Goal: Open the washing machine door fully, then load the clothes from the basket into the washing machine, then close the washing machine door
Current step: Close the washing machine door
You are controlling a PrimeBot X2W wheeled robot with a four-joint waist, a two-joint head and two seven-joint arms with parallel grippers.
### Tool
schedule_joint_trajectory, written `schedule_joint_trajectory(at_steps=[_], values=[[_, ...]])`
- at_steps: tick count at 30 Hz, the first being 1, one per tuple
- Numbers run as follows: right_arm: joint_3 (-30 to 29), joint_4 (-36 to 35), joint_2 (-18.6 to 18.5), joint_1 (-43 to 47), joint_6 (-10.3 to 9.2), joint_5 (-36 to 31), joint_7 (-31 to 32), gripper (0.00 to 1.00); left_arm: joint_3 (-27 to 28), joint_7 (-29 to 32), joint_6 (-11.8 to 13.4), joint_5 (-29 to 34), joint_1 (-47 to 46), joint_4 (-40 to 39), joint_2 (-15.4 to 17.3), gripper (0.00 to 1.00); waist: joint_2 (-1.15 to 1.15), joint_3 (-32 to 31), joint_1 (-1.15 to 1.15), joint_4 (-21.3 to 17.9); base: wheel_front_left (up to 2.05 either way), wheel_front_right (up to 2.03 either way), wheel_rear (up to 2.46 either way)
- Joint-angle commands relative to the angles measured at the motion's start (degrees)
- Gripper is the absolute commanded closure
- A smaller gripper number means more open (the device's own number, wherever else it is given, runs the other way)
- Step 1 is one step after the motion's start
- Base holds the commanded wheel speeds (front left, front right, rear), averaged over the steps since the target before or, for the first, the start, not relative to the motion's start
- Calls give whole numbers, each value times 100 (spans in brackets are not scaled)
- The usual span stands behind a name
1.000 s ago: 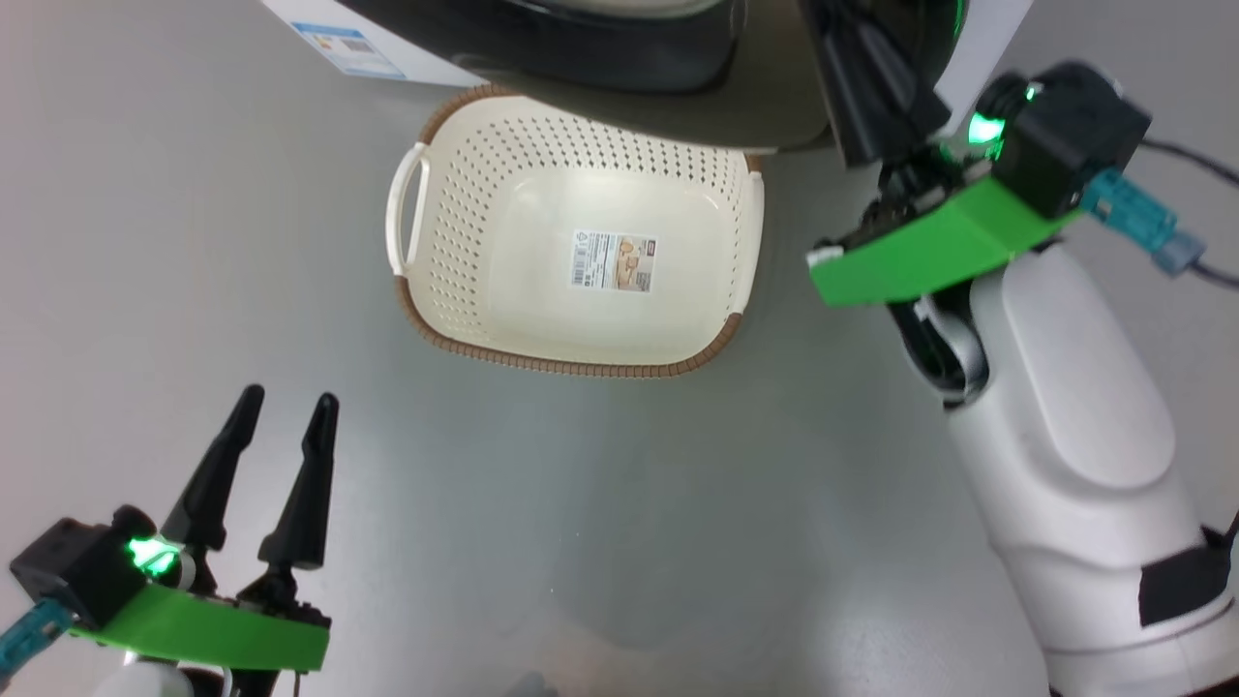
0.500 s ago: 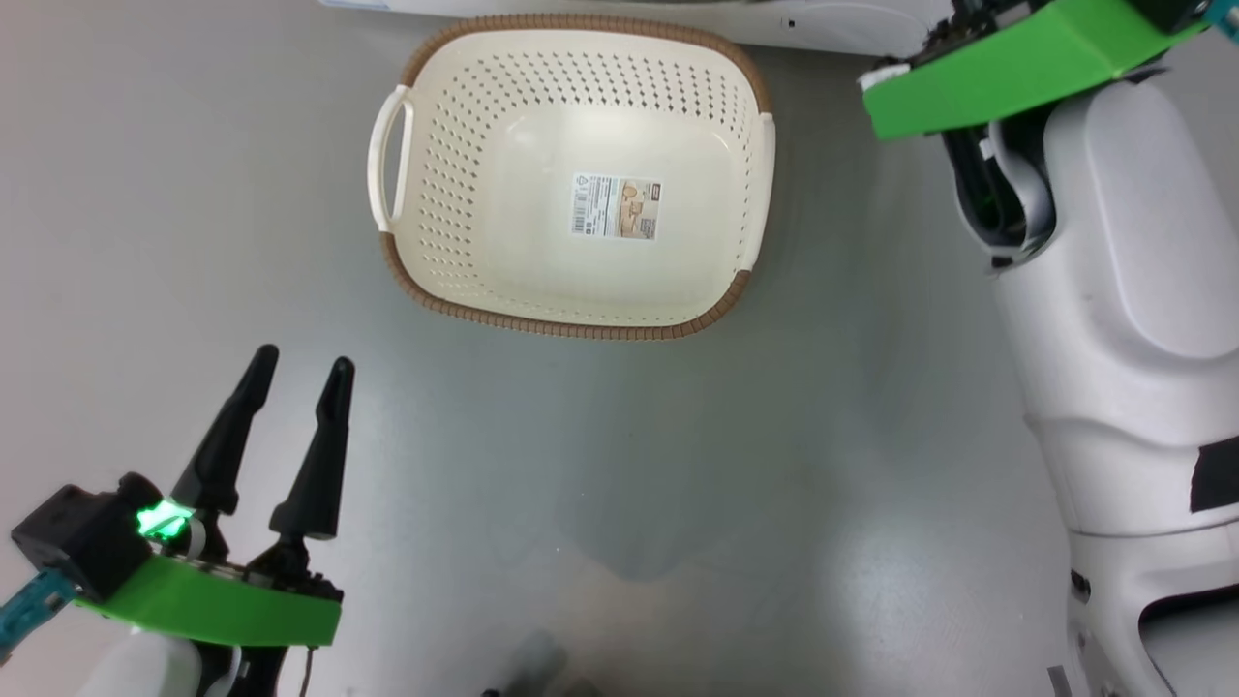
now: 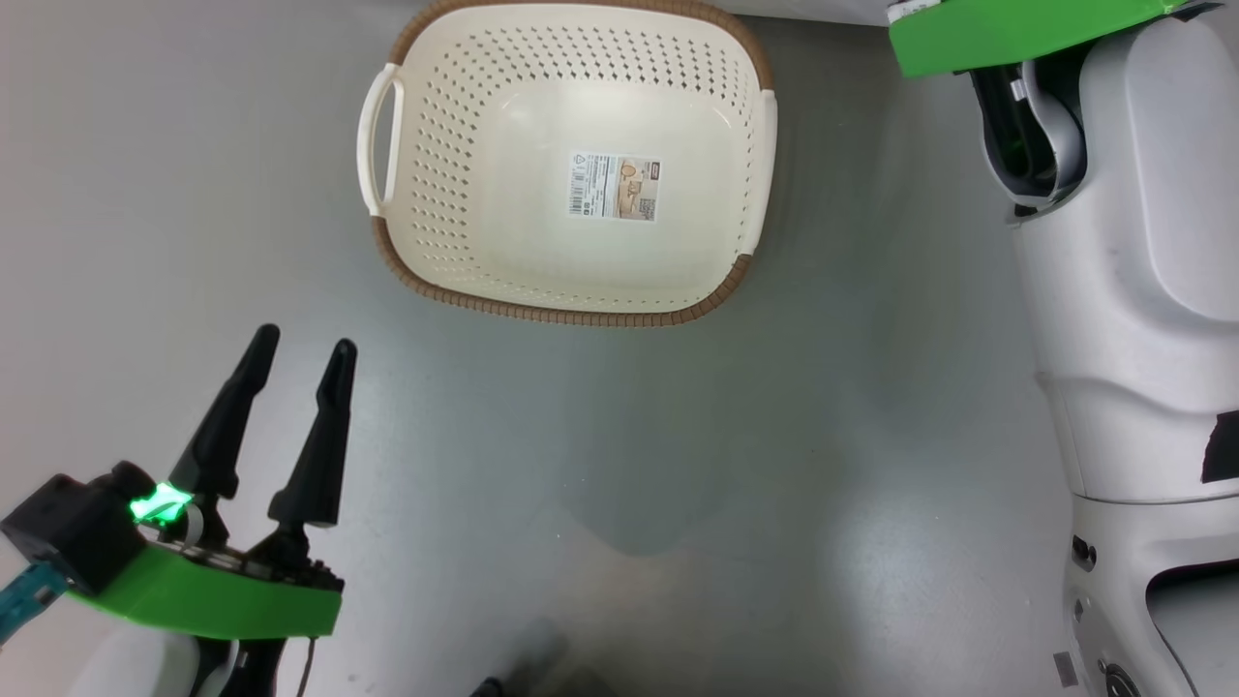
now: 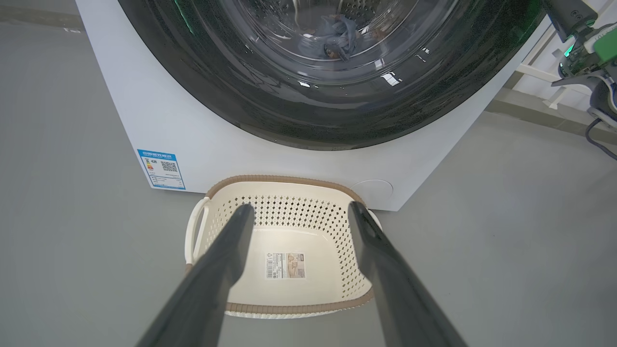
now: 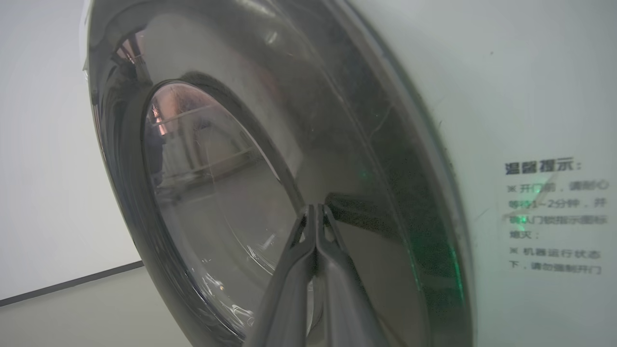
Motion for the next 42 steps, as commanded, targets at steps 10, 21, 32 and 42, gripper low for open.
schedule_joint_trajectory(at_steps=[10,21,32,42], values=[[338,-53,115,98,-45,319,-25,100,367,-46,-17,-68,-32,-116,249,0,0,-134,0,-160,0,0,0],[954,-268,115,1131,-45,553,-25,85,730,-46,-17,53,227,-115,254,0,0,-738,0,-477,0,0,0],[1087,-623,115,2534,-45,708,-25,0,1160,-46,-17,328,689,-41,179,0,0,-1596,0,-915,0,0,0],[910,-987,115,3829,-45,733,-25,0,1553,-46,-17,681,1234,35,41,0,0,-2322,0,-1412,0,0,0]])
